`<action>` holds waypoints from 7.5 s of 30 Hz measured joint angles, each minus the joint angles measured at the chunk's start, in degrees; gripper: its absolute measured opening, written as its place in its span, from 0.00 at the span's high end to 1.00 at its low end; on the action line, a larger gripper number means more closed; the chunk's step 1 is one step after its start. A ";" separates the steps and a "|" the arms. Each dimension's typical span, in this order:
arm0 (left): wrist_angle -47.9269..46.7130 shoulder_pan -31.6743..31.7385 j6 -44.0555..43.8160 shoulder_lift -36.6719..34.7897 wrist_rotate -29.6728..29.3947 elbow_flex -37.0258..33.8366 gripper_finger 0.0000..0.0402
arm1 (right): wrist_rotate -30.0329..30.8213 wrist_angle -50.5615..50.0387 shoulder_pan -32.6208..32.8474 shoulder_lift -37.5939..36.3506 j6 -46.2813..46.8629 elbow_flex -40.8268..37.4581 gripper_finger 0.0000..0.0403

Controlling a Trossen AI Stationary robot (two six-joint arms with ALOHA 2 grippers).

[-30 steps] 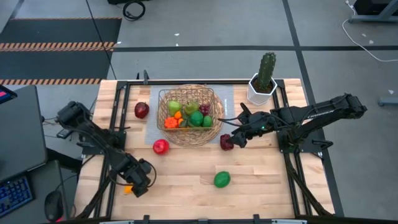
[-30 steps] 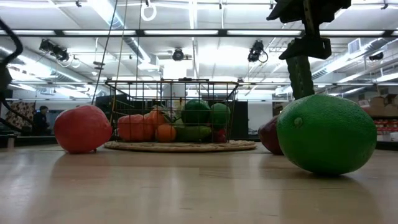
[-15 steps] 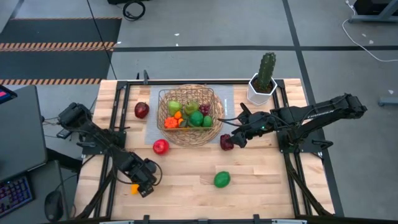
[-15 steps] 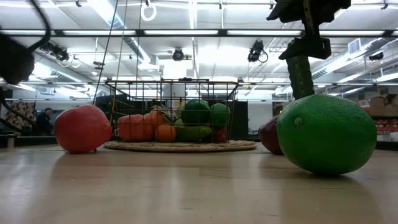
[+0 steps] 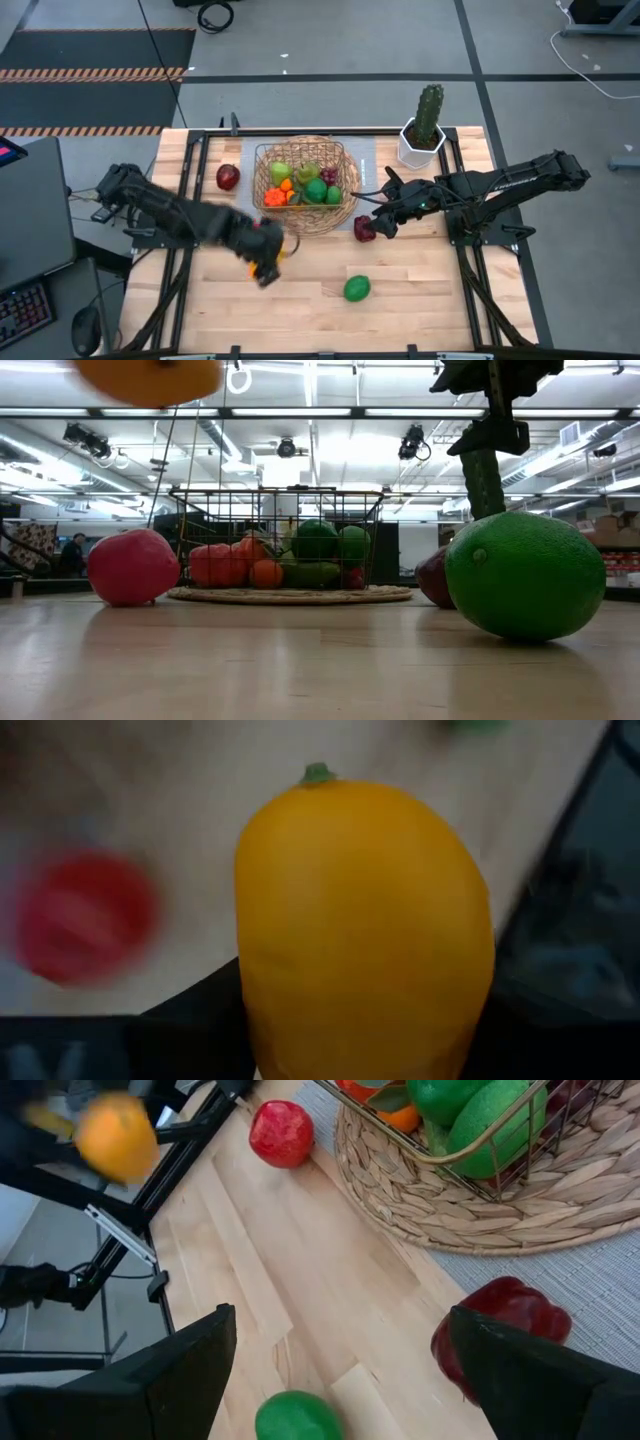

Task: Build produce basket
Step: Put the yellow mango into the gold wire basket, then put the apple into the gold wire basket, then put the bell pepper into the gold wire basket

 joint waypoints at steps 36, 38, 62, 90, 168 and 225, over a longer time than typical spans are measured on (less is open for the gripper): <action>-24.36 30.71 28.01 3.98 1.91 12.04 0.08 | 0.24 0.83 0.85 0.02 2.97 0.00 0.09; -25.83 28.24 25.86 3.98 1.95 12.04 0.08 | 0.43 0.88 0.85 0.02 2.86 0.00 0.09; -12.46 15.49 -9.86 3.97 2.19 -3.98 0.08 | 1.16 0.90 0.85 0.02 1.46 0.00 0.09; 0.73 14.87 -16.71 3.96 -0.72 -17.06 0.08 | -1.31 0.90 0.87 0.02 4.53 0.00 0.09; 0.63 32.55 12.74 7.13 -13.93 21.30 0.17 | -1.39 1.33 1.35 0.04 6.27 0.00 0.09; -6.01 18.98 11.11 8.20 -14.95 52.29 0.03 | 1.07 1.05 3.45 14.36 9.51 -0.02 0.09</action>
